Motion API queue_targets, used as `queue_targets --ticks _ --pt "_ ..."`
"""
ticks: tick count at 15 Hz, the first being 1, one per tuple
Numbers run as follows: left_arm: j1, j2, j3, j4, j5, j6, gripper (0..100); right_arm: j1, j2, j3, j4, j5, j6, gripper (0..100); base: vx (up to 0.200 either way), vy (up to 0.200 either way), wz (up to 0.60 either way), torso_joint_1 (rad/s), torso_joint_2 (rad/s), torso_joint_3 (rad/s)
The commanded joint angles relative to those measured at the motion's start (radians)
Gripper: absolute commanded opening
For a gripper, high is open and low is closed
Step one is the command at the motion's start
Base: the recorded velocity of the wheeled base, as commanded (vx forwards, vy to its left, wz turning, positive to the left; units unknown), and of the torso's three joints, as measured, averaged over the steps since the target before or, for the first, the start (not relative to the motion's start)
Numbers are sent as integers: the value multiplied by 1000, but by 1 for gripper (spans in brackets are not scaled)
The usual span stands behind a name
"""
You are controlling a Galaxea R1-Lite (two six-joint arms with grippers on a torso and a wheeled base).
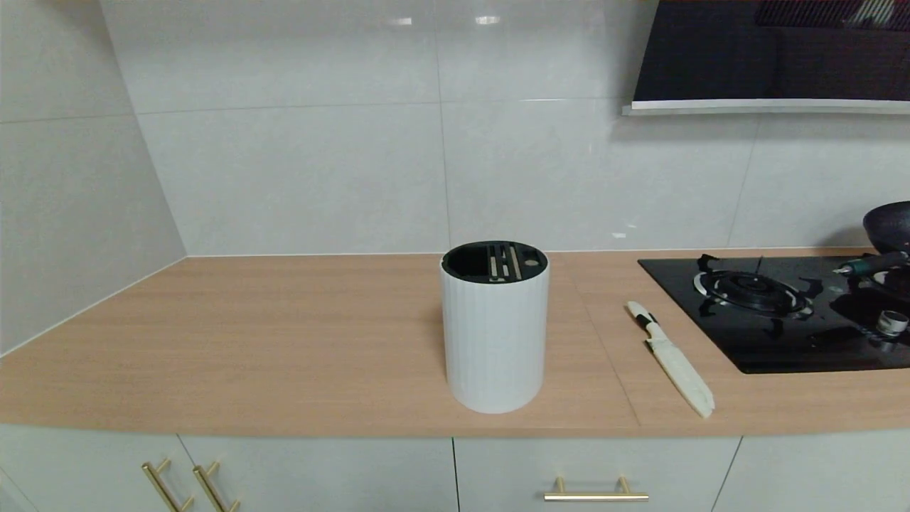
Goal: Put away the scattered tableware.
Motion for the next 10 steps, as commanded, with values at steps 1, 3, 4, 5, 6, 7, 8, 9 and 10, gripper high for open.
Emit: queue_targets --ticks 1,3,4,5,6,7,8,9,10 --pt "1 0 0 0 0 0 100 0 2 0 0 0 0 100 0 0 0 242 -520 -276" --pt "1 0 0 0 0 0 100 0 1 0 0 0 0 100 0 0 0 244 -542 -283" --pt "1 0 0 0 0 0 100 0 2 0 0 0 0 100 0 0 0 246 -549 -295" --pt "-1 0 0 0 0 0 100 0 2 0 0 0 0 100 0 0 0 242 -549 -290" --pt "1 0 0 0 0 0 100 0 1 0 0 0 0 100 0 0 0 266 -569 -295" --pt "1 0 0 0 0 0 100 0 1 0 0 0 0 100 0 0 0 286 -583 -295" --pt "1 0 0 0 0 0 100 0 2 0 0 0 0 100 0 0 0 276 -583 -305" --pt "1 0 0 0 0 0 100 0 2 0 0 0 0 100 0 0 0 276 -588 -300" --pt "1 0 0 0 0 0 100 0 1 0 0 0 0 100 0 0 0 295 -608 -310"
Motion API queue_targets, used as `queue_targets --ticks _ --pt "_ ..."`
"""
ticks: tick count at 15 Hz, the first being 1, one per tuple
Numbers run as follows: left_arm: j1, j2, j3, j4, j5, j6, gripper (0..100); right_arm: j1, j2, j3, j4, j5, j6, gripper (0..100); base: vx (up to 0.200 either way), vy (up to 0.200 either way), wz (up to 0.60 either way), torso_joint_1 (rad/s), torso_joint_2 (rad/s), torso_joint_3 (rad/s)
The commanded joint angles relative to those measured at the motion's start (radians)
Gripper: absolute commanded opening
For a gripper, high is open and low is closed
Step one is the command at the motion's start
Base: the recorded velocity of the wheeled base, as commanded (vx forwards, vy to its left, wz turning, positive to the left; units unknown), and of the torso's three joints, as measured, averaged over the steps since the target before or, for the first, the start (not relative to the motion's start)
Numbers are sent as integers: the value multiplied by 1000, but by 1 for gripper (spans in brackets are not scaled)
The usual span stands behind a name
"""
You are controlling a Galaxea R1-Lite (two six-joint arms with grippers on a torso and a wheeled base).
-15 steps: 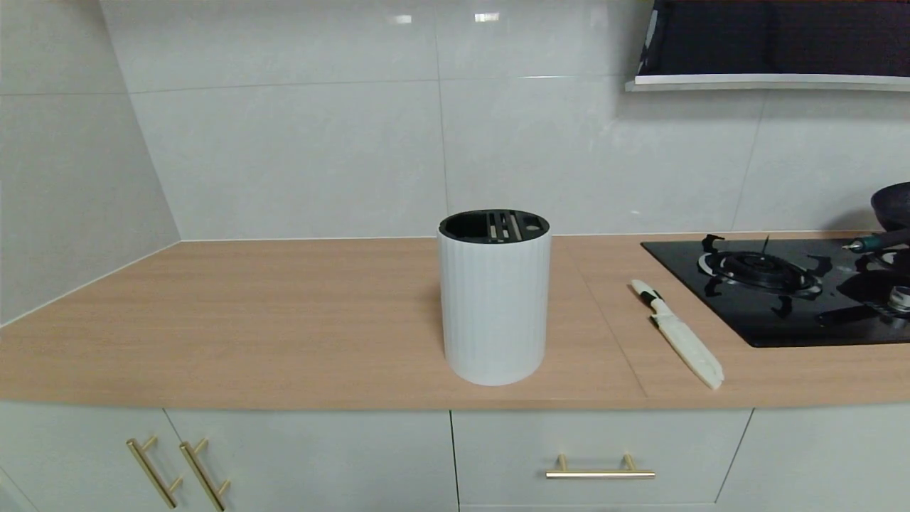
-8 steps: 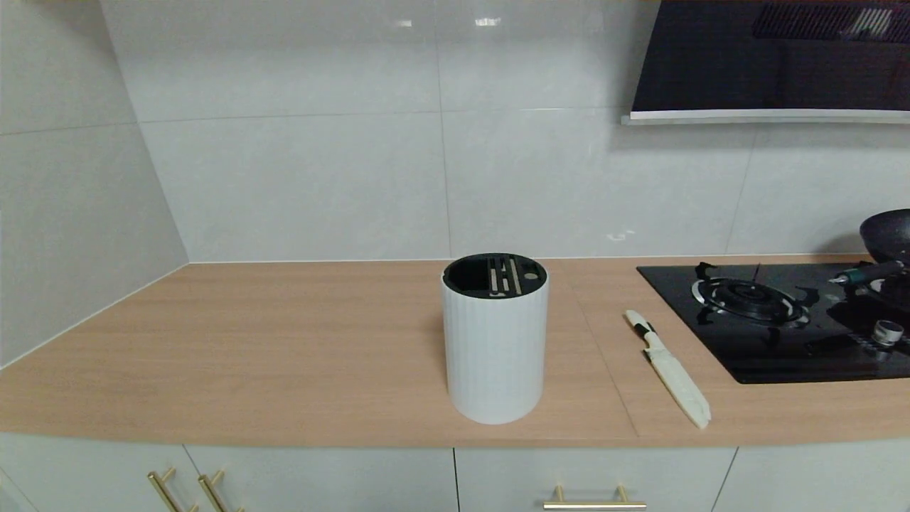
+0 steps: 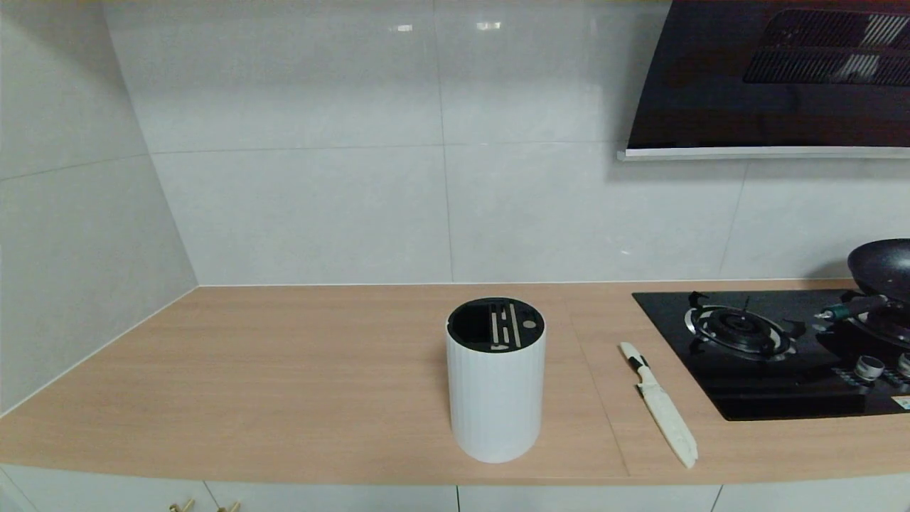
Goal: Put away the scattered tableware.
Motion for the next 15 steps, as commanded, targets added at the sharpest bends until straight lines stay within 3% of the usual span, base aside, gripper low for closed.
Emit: queue_targets --ticks 1,8,15 --pt "1 0 0 0 0 0 100 0 2 0 0 0 0 100 0 0 0 286 -627 -315" --pt "1 0 0 0 0 0 100 0 1 0 0 0 0 100 0 0 0 203 -413 -217" --pt "1 0 0 0 0 2 100 0 1 0 0 3 -3 100 0 0 0 8 -14 -7"
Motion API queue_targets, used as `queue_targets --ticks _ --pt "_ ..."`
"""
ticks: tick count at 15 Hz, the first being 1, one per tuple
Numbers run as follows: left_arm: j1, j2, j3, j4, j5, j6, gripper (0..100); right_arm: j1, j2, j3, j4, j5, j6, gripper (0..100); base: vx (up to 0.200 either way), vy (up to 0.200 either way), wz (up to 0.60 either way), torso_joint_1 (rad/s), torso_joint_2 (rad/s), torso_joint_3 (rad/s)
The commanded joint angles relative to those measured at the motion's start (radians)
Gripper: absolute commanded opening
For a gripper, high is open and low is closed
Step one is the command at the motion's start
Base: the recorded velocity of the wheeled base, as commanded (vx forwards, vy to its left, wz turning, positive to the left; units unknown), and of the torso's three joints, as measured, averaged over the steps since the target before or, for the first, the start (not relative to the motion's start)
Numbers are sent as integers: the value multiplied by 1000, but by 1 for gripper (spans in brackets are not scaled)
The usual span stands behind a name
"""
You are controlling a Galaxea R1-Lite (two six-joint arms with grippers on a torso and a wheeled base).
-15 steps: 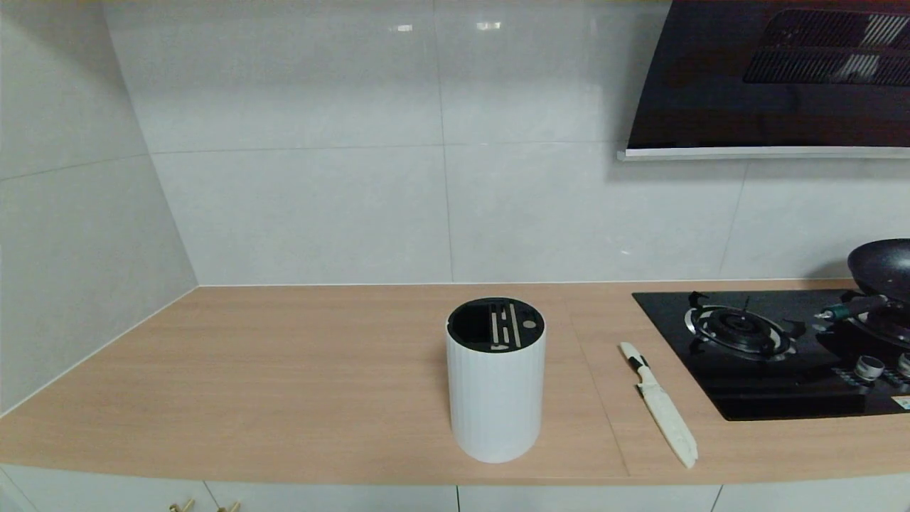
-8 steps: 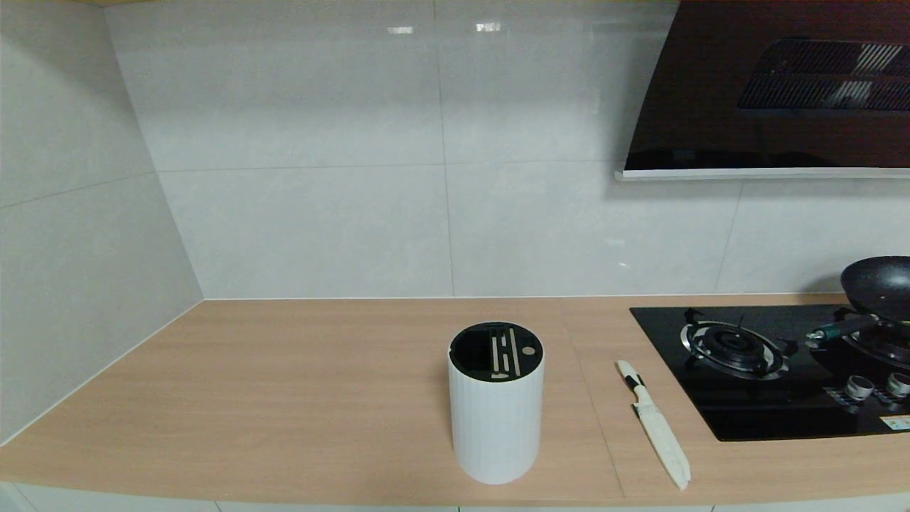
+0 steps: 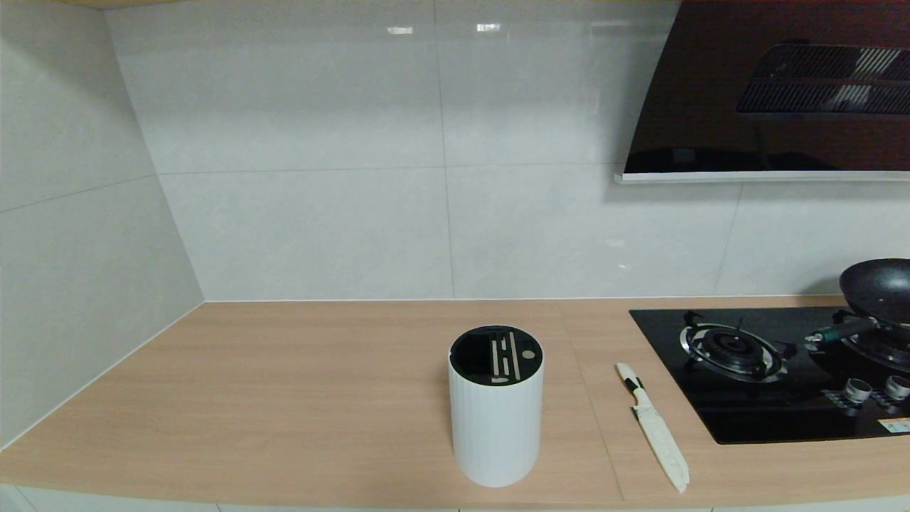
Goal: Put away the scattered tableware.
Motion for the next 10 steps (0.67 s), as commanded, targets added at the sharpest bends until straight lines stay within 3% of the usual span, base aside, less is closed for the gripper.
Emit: queue_targets --ticks 1,2,4,6,10 --pt "1 0 0 0 0 2 100 2 0 0 0 0 -5 100 0 0 0 0 0 0" --pt "1 0 0 0 0 2 100 0 0 -2 -2 0 -17 100 0 0 0 0 0 0" --pt "-1 0 0 0 0 2 100 8 41 -147 -6 5 -11 100 0 0 0 0 0 0" --pt "1 0 0 0 0 2 100 65 172 -199 4 33 -8 100 0 0 0 0 0 0" --pt "1 0 0 0 -1 5 100 101 696 -307 -3 88 -1 100 0 0 0 0 0 0"
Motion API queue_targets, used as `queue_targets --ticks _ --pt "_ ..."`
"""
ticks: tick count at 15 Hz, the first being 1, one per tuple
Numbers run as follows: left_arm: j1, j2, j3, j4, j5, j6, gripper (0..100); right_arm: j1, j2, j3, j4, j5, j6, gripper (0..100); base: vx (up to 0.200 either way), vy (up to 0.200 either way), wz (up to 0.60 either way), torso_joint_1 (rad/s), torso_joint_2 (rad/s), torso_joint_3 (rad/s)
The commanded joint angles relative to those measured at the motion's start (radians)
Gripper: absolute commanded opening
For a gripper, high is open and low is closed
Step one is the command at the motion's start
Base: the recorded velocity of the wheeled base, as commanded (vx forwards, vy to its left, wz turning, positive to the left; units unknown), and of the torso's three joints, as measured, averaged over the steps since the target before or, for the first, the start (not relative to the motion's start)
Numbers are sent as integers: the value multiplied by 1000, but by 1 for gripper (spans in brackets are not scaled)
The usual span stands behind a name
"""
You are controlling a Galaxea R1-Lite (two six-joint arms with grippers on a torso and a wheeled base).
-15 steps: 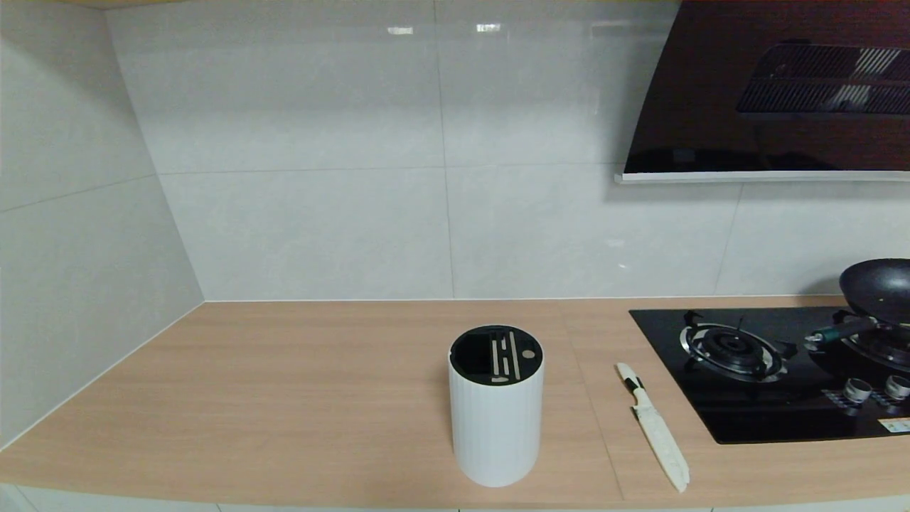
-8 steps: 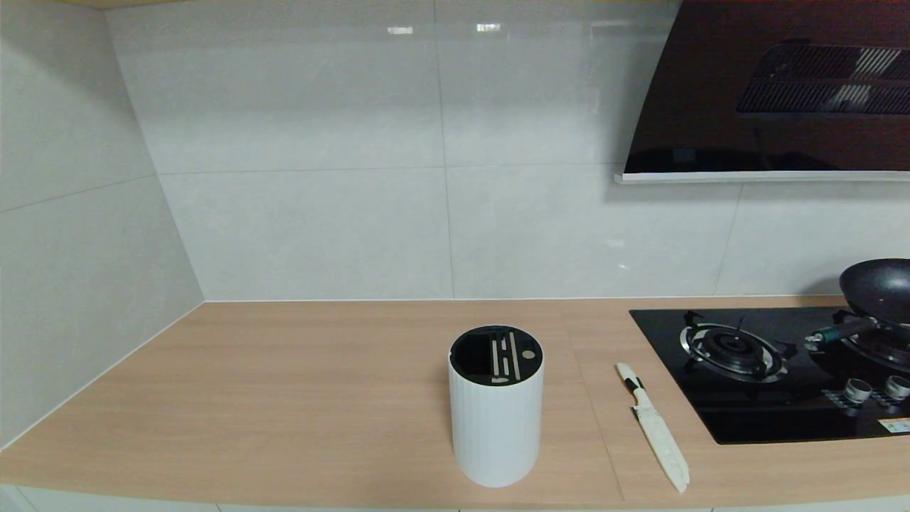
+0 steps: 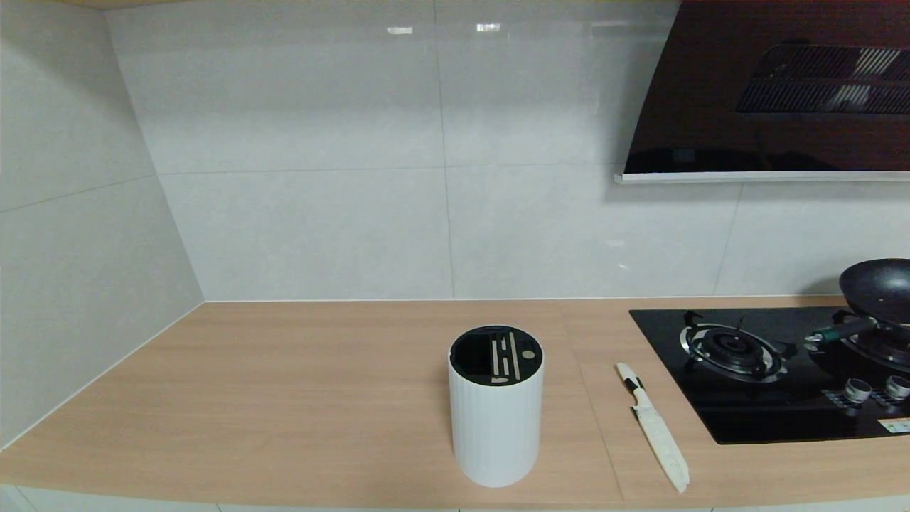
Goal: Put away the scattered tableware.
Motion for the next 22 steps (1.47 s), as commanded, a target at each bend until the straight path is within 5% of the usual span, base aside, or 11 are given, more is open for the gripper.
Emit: queue_targets --ticks 1,4,9,22 --pt "1 0 0 0 0 0 100 62 518 -130 -11 28 5 100 0 0 0 0 0 0" --pt "-1 0 0 0 0 0 100 146 885 -246 -99 25 12 100 0 0 0 0 0 0" --pt "1 0 0 0 0 0 100 163 1432 -401 -378 14 11 100 0 0 0 0 0 0" --pt "1 0 0 0 0 -1 100 129 1992 -628 -551 13 48 100 0 0 0 0 0 0"
